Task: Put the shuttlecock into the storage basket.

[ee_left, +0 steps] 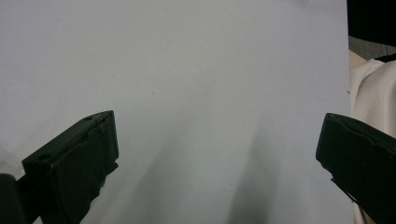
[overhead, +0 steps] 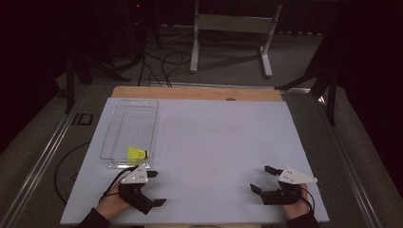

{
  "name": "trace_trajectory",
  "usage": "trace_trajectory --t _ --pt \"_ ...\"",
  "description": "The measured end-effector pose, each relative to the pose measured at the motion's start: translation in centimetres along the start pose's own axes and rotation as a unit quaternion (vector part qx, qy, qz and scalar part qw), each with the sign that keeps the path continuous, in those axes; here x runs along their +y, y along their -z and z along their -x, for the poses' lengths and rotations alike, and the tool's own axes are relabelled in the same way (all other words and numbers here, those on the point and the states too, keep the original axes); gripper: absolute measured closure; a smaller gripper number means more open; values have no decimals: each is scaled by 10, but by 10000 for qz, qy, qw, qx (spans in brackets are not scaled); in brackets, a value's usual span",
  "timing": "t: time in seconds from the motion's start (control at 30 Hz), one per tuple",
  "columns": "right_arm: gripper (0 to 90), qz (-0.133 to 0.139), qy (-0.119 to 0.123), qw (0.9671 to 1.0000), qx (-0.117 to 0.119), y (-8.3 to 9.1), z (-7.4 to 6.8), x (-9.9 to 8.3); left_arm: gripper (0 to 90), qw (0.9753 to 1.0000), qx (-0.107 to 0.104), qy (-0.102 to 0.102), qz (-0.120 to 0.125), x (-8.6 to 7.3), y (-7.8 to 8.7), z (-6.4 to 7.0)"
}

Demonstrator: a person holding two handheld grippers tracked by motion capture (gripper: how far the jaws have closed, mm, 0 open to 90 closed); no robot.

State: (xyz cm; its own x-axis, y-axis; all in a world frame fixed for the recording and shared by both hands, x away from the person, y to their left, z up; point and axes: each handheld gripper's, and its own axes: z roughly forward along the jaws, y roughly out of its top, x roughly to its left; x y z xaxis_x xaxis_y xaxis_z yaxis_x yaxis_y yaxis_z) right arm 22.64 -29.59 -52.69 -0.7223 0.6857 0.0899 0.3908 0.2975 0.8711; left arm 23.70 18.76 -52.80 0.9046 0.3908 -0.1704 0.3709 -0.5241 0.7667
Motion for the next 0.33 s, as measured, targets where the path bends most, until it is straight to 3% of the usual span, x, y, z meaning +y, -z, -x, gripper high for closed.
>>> trace_trajectory --t 0.33 --pt "93 -25 -6 10000 8 0 0 -1 1 10000 -54 24 64 0 0 0"
